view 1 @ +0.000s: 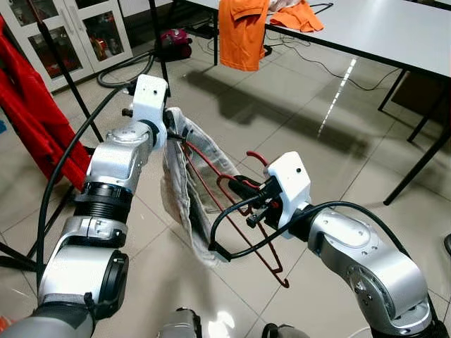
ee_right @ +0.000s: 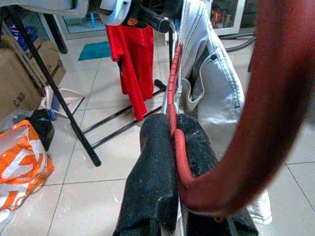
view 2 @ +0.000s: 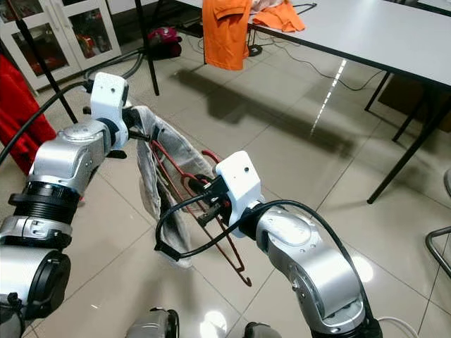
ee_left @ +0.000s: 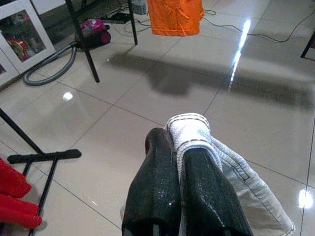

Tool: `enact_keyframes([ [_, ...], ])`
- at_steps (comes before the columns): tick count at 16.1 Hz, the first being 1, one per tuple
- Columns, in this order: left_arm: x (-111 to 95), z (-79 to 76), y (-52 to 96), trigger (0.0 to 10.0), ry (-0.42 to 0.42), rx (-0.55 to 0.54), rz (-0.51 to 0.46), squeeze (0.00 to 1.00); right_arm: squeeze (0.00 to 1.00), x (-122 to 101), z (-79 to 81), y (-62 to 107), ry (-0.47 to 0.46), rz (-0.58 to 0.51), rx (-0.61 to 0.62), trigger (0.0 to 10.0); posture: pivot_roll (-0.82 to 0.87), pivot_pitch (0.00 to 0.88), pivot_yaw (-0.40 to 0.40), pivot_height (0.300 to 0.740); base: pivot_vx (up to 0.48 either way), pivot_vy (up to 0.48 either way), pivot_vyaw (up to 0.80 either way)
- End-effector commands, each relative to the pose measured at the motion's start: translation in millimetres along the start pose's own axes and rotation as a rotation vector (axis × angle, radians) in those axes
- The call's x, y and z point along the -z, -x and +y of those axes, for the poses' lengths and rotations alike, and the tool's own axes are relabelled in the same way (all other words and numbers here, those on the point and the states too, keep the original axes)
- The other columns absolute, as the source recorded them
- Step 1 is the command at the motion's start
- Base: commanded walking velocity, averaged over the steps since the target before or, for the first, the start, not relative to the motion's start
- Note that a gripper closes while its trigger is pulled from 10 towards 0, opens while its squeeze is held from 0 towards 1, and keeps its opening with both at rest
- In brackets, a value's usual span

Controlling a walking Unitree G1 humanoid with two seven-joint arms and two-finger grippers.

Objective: Hang hanger

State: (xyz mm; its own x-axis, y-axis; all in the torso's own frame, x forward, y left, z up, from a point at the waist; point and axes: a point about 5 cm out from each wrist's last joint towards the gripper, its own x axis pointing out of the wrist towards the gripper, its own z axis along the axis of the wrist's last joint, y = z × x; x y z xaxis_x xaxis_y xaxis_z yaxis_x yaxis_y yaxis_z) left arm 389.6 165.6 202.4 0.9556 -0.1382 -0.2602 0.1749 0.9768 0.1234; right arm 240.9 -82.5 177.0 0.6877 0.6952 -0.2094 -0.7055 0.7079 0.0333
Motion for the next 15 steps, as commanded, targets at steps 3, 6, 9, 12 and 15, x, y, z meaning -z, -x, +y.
enact_keyframes([
  [3, -23.5, 0.2, 0.9, 10.0, -0.019, 0.005, -0.079, 0.0, 0.0, -0.3, 2.6, 3.2, 0.002, 0.003, -0.014, 10.0, 0.0, 0.04, 0.045, 0.74, 0.0, 0.0, 0.0],
  [6, -25.5, -0.2, -0.4, 10.0, -0.013, 0.002, -0.083, 0.0, 0.0, 2.4, 4.1, 4.1, 0.0, 0.014, -0.022, 10.0, 0.0, 0.041, 0.044, 0.74, 0.0, 0.0, 0.0],
  [9, -26.3, 2.1, -1.7, 10.0, -0.01, -0.009, -0.085, 0.0, 0.0, 2.6, 4.4, 5.9, 0.006, 0.02, -0.028, 10.0, 0.0, 0.044, 0.044, 0.74, 0.0, 0.0, 0.0],
  [12, -27.9, 2.7, -2.4, 10.0, -0.009, -0.013, -0.089, 0.0, 0.0, 2.8, 4.1, 6.7, 0.007, 0.024, -0.03, 10.0, 0.0, 0.048, 0.045, 0.74, 0.0, 0.0, 0.0],
  [15, -27.9, 2.7, -2.4, 10.0, -0.009, -0.013, -0.089, 0.0, 0.0, 2.8, 4.1, 6.7, 0.007, 0.024, -0.03, 10.0, 0.0, 0.048, 0.045, 0.74, 0.0, 0.0, 0.0],
])
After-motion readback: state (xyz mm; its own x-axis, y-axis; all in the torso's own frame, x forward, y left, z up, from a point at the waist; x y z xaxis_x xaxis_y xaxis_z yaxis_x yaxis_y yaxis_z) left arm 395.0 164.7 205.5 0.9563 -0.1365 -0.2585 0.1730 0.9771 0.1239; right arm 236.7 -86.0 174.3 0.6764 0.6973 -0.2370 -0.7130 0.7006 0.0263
